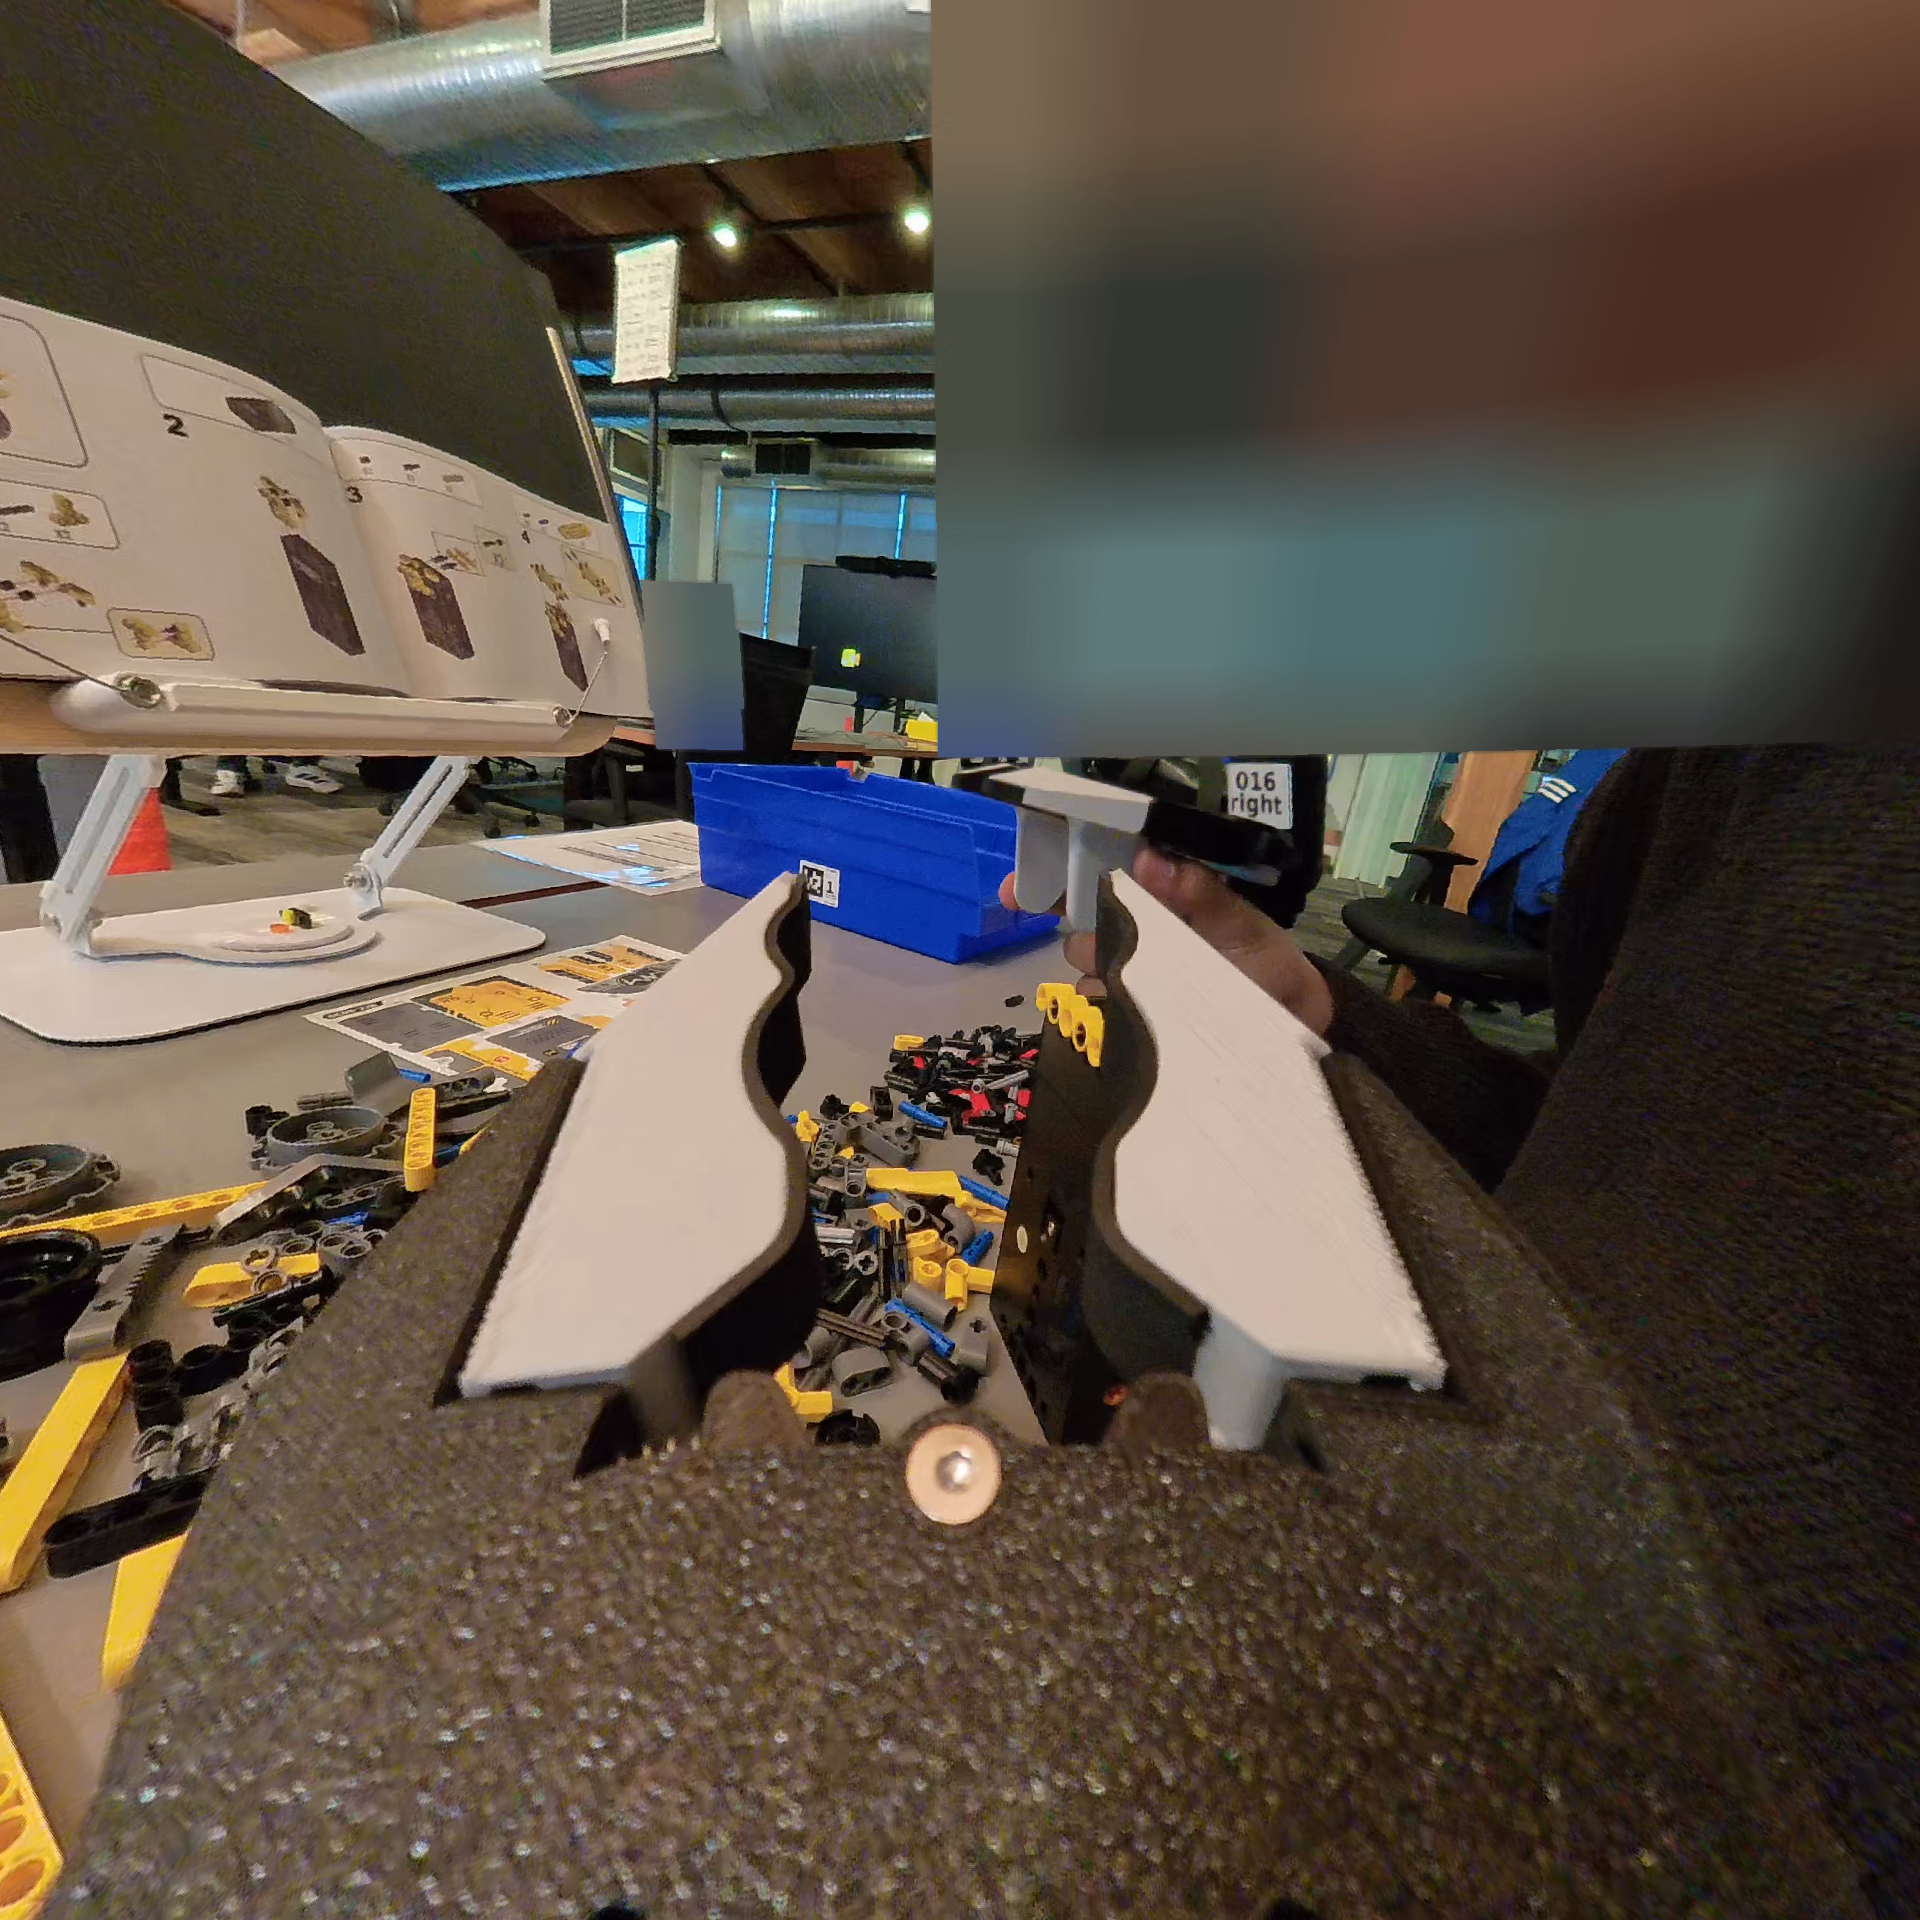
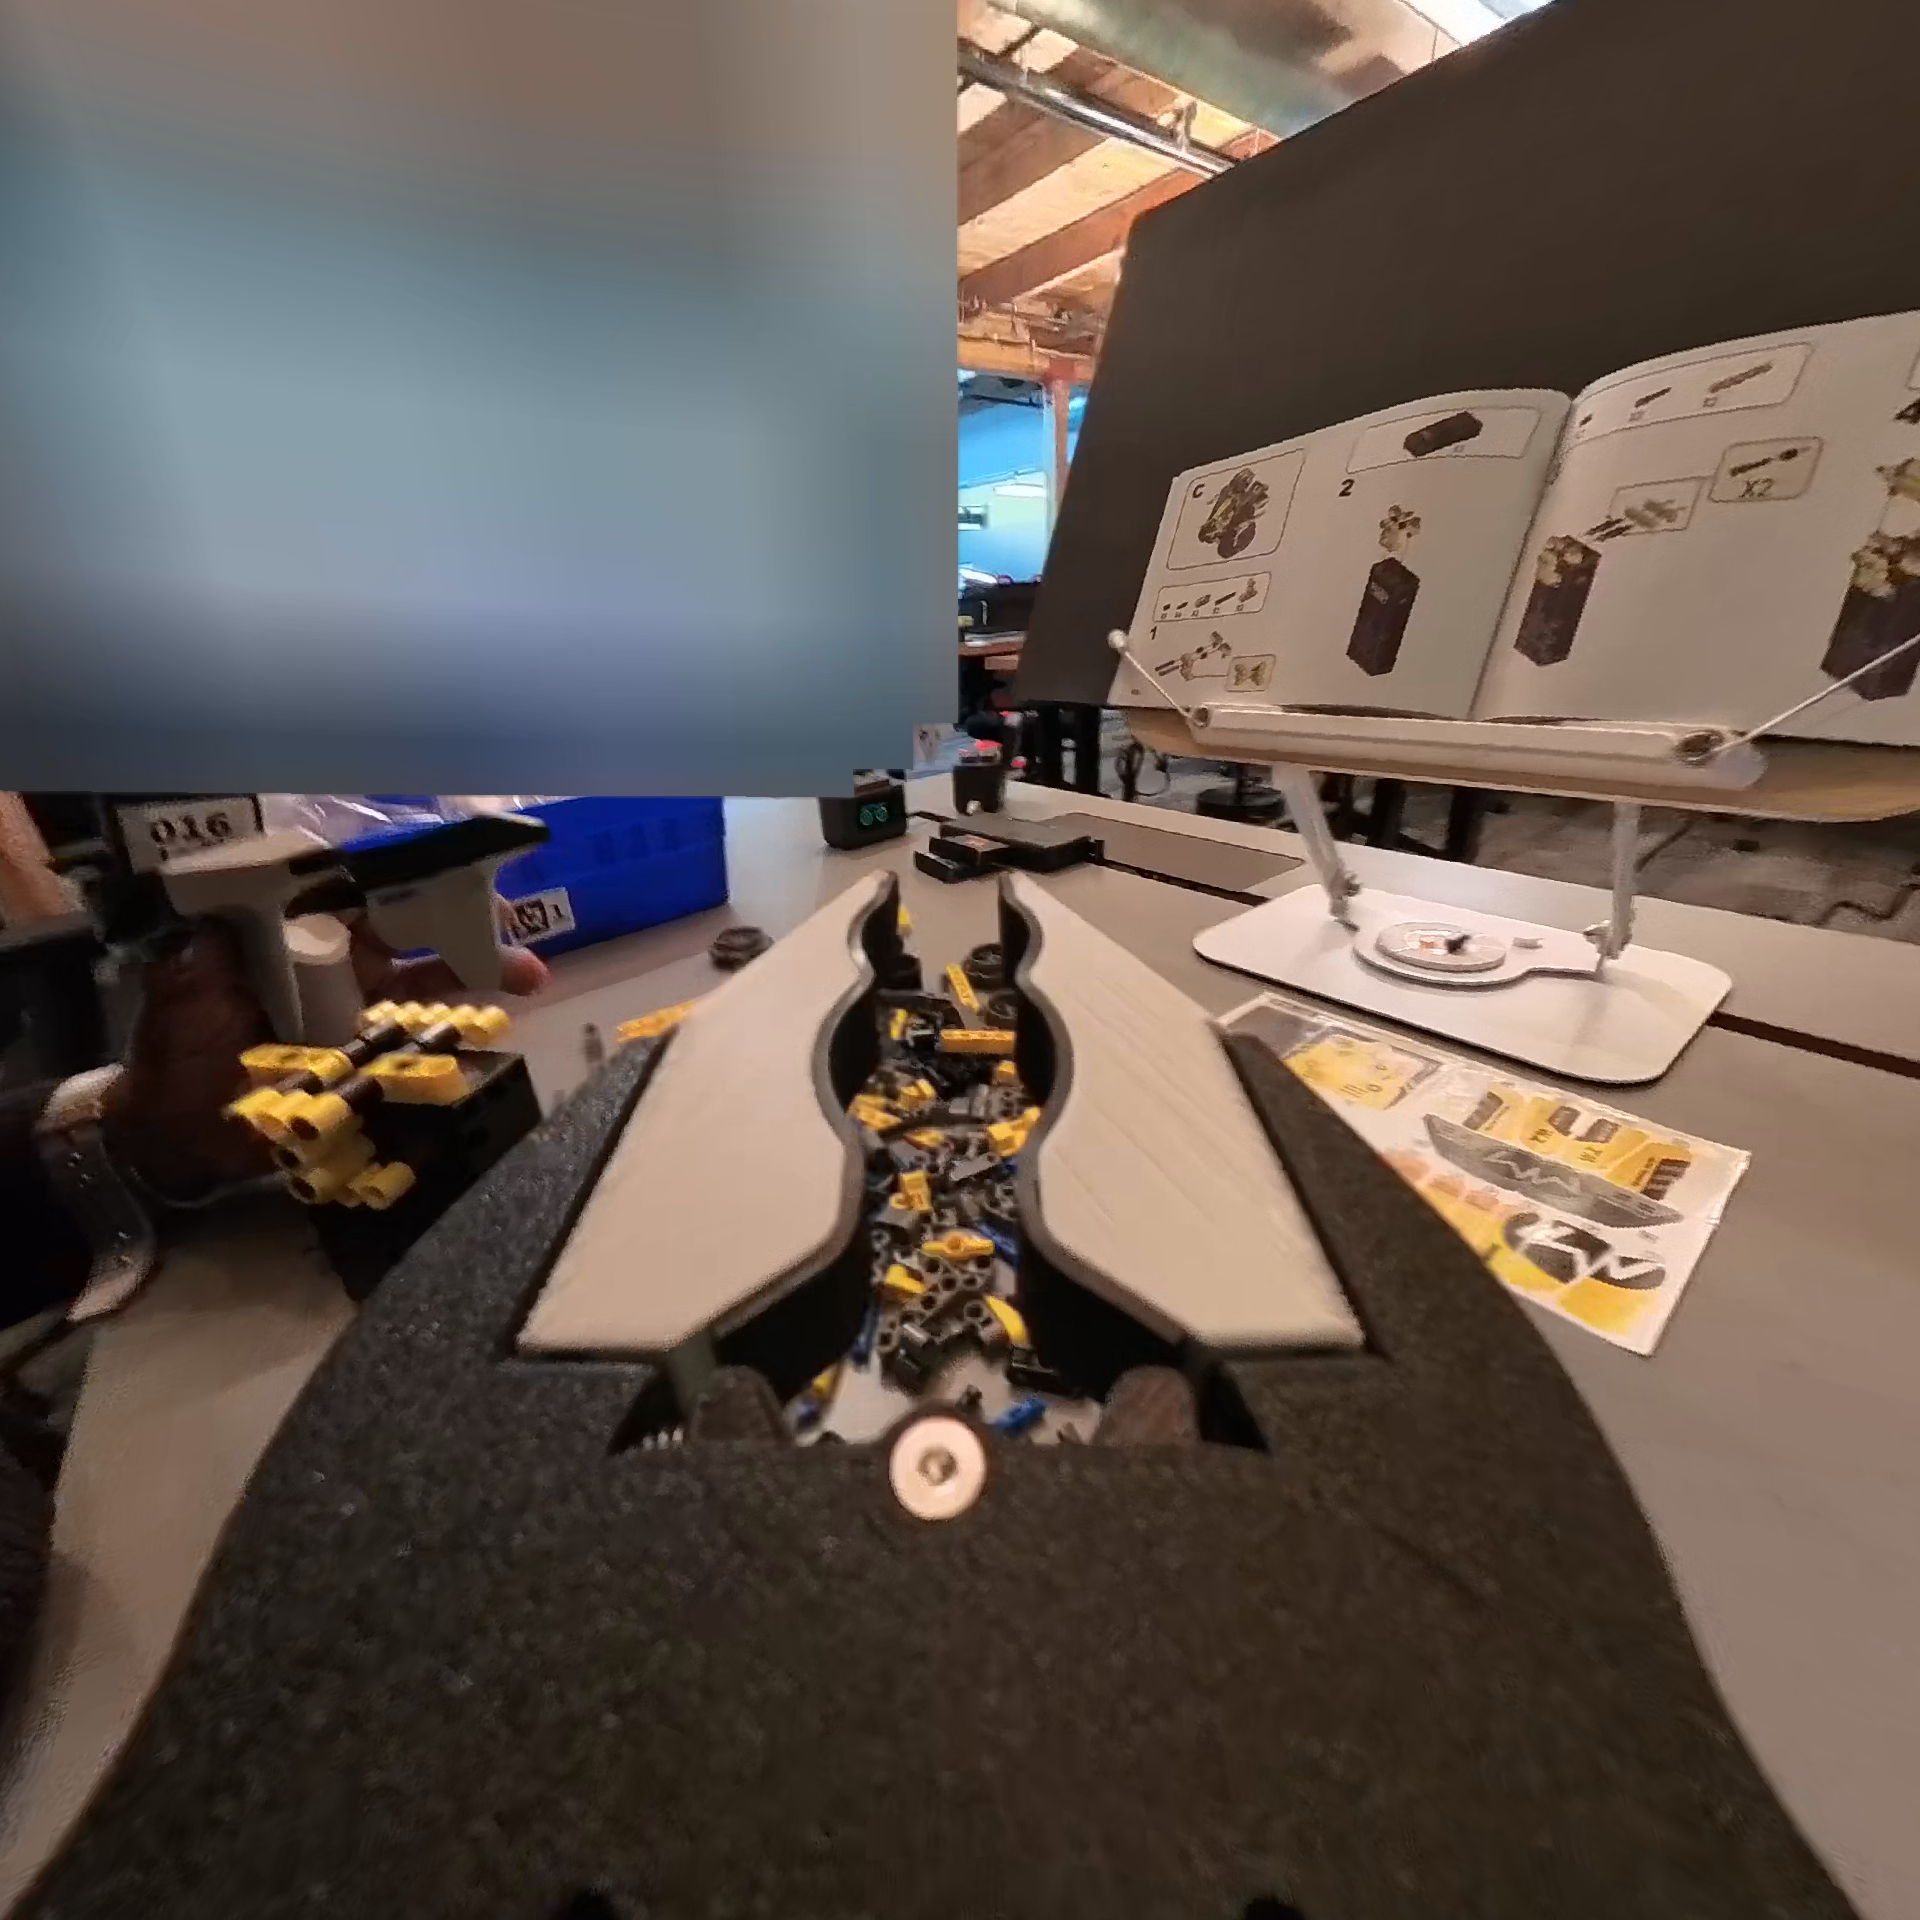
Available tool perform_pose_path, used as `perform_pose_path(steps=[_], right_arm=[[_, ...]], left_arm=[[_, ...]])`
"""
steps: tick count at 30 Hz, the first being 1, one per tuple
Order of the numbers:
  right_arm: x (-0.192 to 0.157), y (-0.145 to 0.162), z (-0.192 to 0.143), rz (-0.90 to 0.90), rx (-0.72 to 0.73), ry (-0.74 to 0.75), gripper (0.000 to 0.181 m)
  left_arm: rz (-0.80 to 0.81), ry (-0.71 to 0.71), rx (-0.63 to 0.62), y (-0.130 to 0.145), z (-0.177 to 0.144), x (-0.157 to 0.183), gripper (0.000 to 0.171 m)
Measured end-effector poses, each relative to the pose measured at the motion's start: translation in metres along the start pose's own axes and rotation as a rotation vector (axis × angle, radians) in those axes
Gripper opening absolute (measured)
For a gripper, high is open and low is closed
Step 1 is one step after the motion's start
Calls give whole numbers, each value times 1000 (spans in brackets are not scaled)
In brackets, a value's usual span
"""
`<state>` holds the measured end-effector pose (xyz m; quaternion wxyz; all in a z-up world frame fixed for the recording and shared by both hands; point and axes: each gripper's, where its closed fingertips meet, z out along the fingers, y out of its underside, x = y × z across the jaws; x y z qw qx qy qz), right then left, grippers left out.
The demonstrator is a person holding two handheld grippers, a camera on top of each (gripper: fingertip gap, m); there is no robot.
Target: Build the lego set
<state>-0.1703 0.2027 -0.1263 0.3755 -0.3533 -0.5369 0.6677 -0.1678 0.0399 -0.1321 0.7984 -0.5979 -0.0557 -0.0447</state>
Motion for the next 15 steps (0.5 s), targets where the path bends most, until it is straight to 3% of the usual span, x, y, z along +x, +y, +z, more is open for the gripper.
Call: perform_pose_path(steps=[7, 15], right_arm=[[10, -15, -9, 208, 109, -46, 17], [7, -24, -13, 306, 175, -112, 17]], left_arm=[[-12, -4, 12, -2, -2, -1, 54], [9, -57, 35, -7, -6, -7, 55]])
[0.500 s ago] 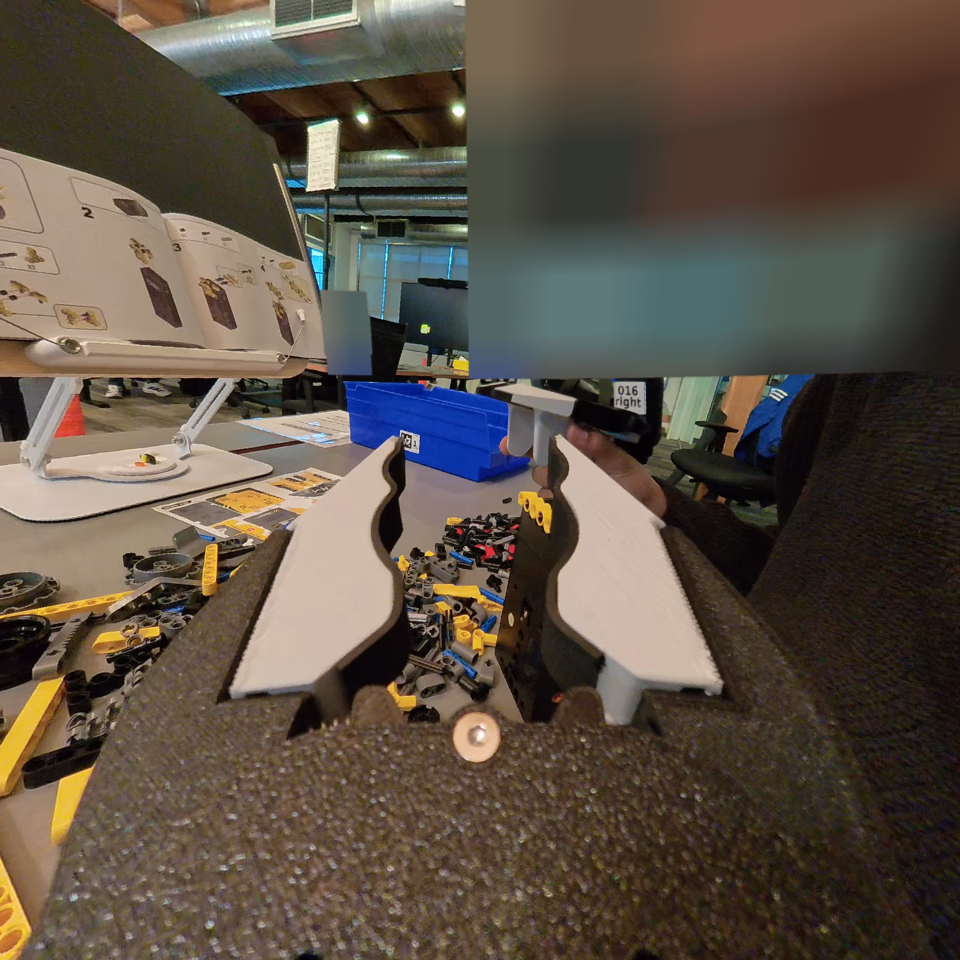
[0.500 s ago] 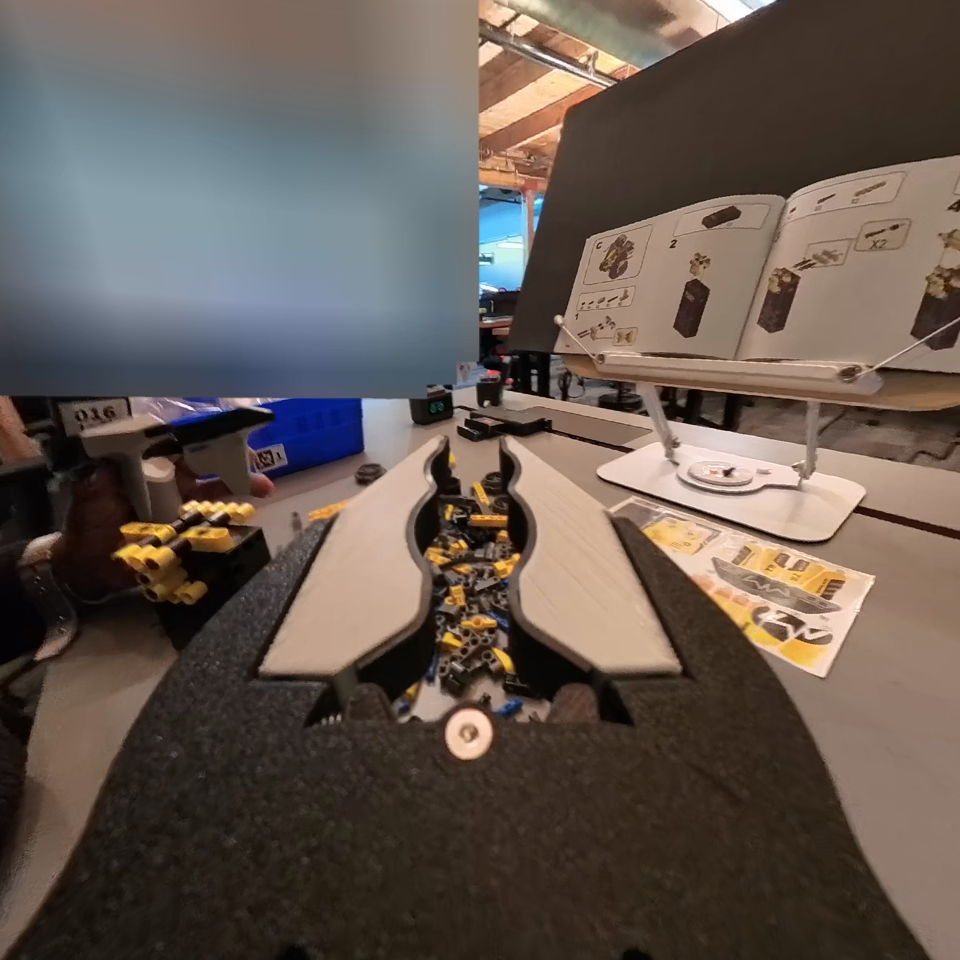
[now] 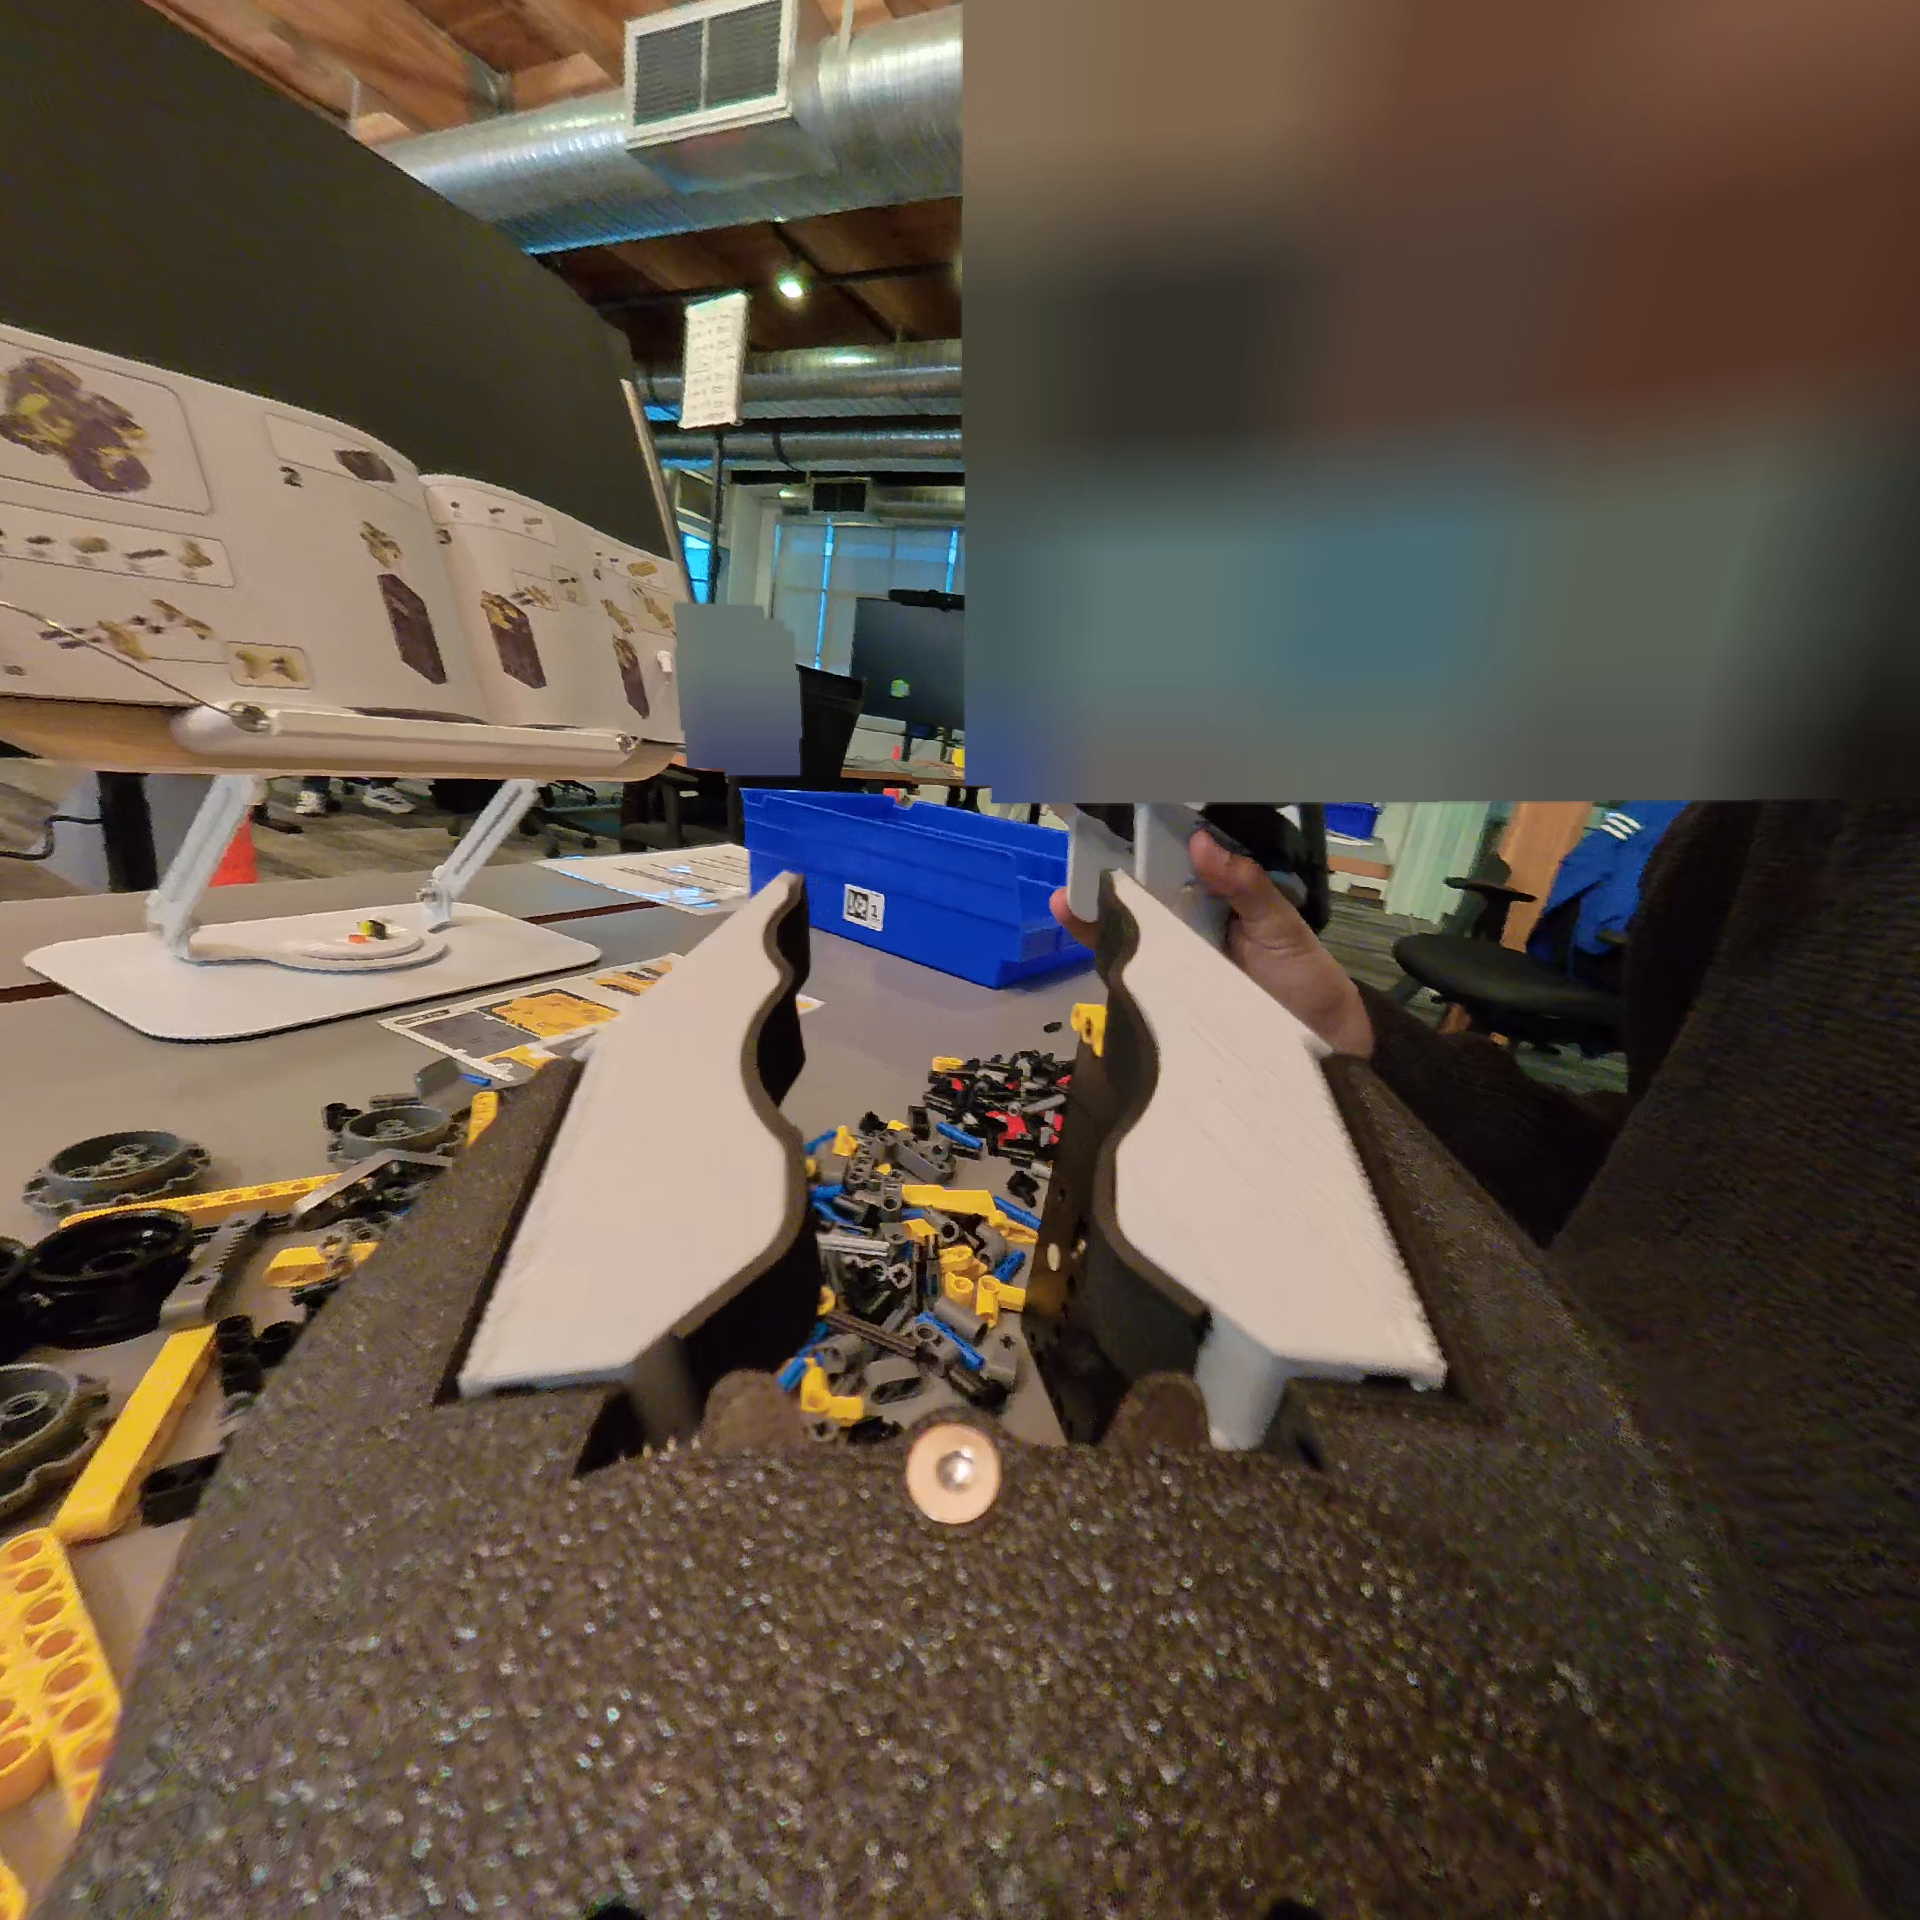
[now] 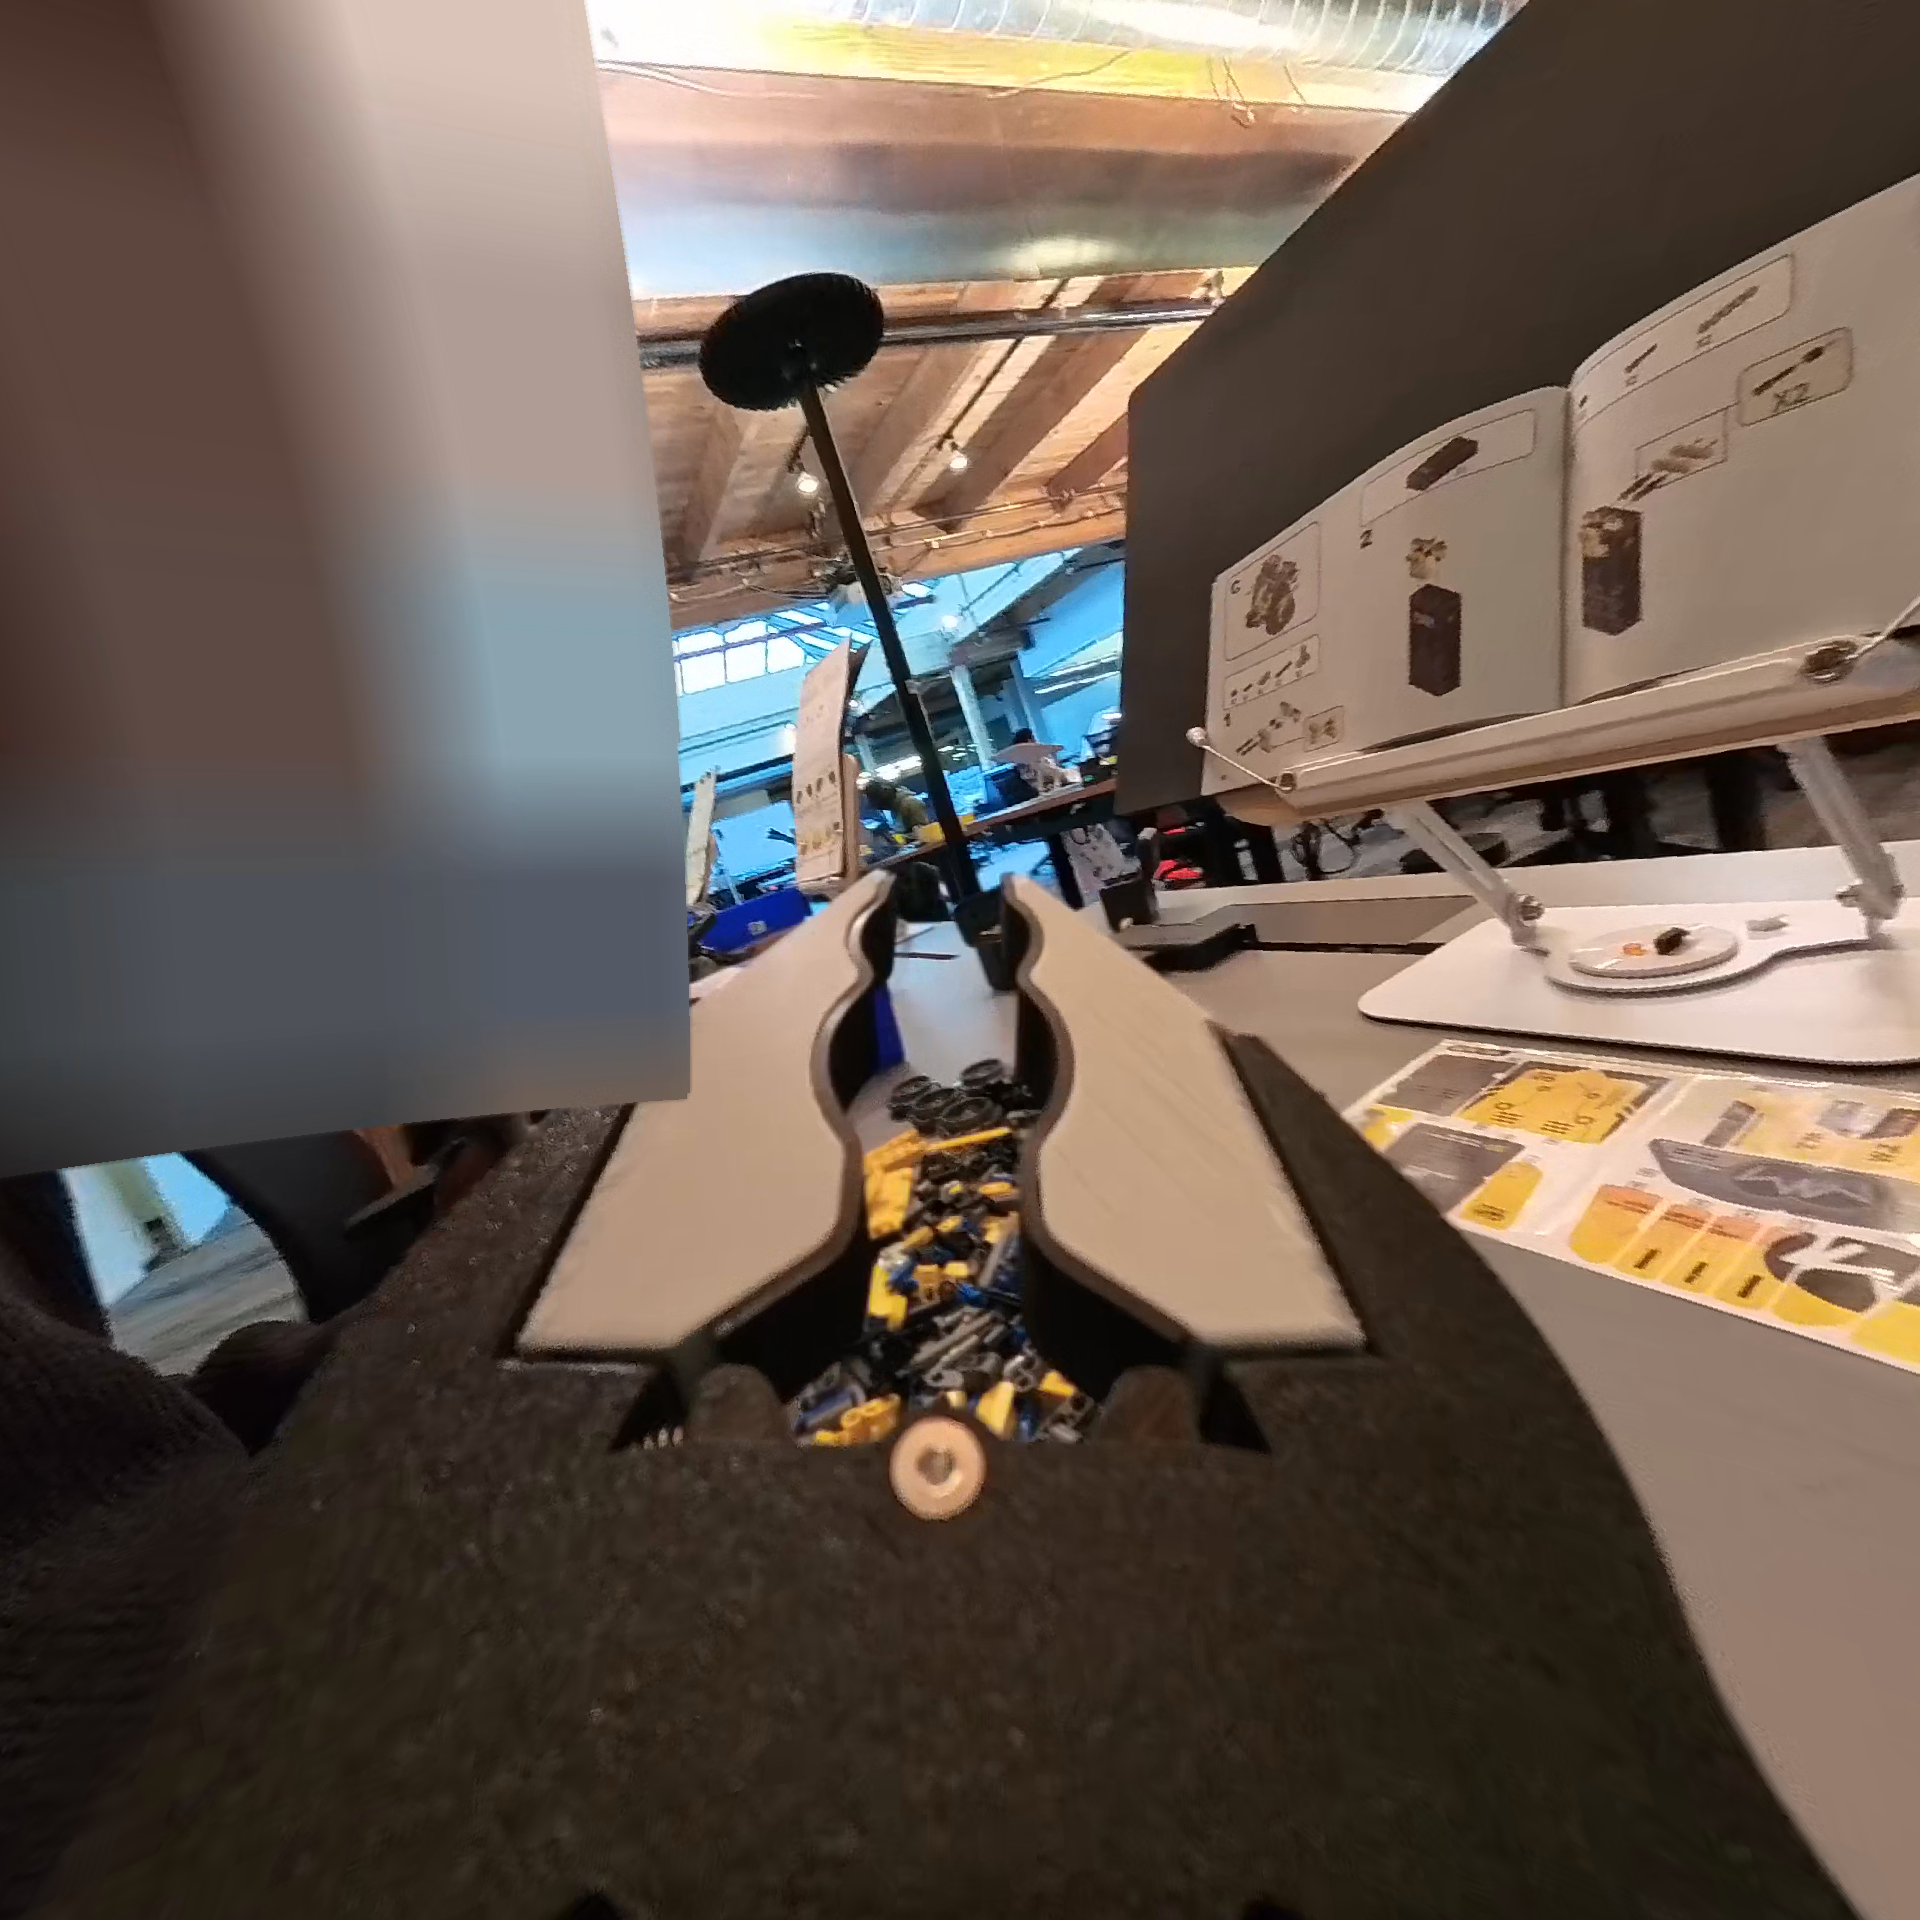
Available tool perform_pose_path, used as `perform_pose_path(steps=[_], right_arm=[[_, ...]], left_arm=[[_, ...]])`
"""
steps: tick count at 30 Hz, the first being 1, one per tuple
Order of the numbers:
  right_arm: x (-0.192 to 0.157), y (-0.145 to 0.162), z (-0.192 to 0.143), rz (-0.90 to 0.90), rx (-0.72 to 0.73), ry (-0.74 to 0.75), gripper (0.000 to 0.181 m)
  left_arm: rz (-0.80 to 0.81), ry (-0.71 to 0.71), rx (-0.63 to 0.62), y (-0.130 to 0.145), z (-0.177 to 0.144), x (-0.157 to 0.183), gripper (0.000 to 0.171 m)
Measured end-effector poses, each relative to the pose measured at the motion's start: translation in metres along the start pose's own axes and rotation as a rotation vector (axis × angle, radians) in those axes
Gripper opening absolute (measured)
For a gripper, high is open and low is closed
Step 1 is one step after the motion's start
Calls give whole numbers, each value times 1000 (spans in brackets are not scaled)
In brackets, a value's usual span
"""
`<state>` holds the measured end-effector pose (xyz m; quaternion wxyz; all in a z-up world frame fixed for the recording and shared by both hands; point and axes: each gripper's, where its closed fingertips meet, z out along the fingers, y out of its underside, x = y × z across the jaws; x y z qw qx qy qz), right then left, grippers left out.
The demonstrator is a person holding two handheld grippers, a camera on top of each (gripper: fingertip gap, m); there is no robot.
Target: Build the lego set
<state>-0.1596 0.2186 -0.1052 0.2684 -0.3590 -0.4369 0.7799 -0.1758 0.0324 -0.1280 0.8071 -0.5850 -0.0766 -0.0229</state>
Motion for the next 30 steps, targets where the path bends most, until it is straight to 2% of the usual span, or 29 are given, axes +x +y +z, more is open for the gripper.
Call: perform_pose_path(steps=[3, 6, 9, 15, 21, 30], right_arm=[[-8, 2, 2, 51, 1, -60, 18], [-7, 8, 5, 74, -30, -57, 37], [-8, 15, 8, 72, -68, -52, 46], [-8, 29, 13, 11, -145, -15, 47], [-6, 32, 14, -70, -164, 20, 46], [-5, 28, 13, -43, -142, 28, 46]], left_arm=[[-23, -24, 21, -4, -2, -6, 55], [-42, -55, 36, -7, -5, -12, 55], [-51, -65, 44, -8, -6, -14, 55], [-51, -105, 51, -9, -8, -21, 55], [-94, -112, 70, -11, -10, -26, 55], [-68, -110, 47, -7, -8, -23, 55]])
